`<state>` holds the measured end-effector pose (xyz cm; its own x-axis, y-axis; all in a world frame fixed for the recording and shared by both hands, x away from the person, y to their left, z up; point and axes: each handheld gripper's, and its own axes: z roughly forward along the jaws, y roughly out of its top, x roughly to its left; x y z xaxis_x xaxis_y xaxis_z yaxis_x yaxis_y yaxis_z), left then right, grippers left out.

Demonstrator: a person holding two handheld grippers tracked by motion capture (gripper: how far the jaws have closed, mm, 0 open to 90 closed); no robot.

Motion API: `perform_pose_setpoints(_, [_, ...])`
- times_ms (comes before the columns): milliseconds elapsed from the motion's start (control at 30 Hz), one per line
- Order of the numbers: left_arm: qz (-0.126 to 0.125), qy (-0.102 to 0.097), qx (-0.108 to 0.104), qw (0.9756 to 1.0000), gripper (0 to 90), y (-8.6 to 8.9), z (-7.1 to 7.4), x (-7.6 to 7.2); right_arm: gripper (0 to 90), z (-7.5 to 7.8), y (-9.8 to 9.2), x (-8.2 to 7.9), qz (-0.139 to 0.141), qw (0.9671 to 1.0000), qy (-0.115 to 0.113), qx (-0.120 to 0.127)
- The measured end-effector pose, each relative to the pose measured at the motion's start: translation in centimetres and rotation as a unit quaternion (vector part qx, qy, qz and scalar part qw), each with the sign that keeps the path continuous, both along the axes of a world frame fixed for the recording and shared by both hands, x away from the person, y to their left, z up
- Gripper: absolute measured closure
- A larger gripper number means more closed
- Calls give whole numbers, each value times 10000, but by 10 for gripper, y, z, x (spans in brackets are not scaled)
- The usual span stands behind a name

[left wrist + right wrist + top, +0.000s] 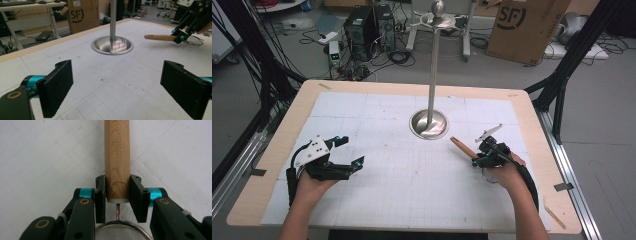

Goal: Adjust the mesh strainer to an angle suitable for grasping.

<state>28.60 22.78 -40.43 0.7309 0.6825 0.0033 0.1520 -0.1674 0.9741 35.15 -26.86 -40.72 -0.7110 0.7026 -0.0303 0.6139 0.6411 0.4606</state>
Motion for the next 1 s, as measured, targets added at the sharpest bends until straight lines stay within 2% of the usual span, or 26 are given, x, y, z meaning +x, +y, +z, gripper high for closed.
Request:
perform_pose_setpoints(67, [2,-5,-14,10000,116,0,0,0,684,3,-1,-1,16,10000,-65,70])
perform_pose_setpoints(133, [-9,-20,-25,10000,116,0,1,-1,685,11,-3,-5,66,9991,-270,305])
perform_pose_setpoints(167, [-8,-32,-25,10000,116,0,1,-1,685,11,-3,-5,66,9991,-270,305])
perform_pose_setpoints(233, [-5,-36,-34,10000,116,0,1,-1,684,18,-5,-10,63,9974,-519,496])
perform_pose_setpoints(267, [-5,-35,-37,10000,116,0,1,-1,684,18,-5,-10,63,9974,-519,496])
perform_pose_setpoints(333, [-4,-42,-50,10000,116,0,2,-2,684,25,-8,-13,61,9947,-740,713])
perform_pose_setpoints(433, [-4,-44,-57,10000,116,0,2,-2,684,29,-9,-16,51,9931,-821,830])
perform_pose_setpoints(467, [-3,-42,-63,10000,116,0,2,-1,684,31,-11,-17,58,9914,-894,957])
perform_pose_setpoints(667, [-31,-36,-80,10000,116,0,2,0,684,36,-13,-19,33,9876,-1070,1150])
perform_pose_setpoints(700, [-35,-33,-84,10000,116,0,2,0,684,37,-14,-19,19,9858,-1106,1265])
perform_pose_setpoints(967, [-113,-81,-156,9998,116,-2,5,4,684,42,-18,-21,-4,9816,-1243,1453])
perform_pose_setpoints(1000, [-121,-98,-155,9998,117,-3,6,4,683,45,-20,-22,2,9793,-1330,1527])
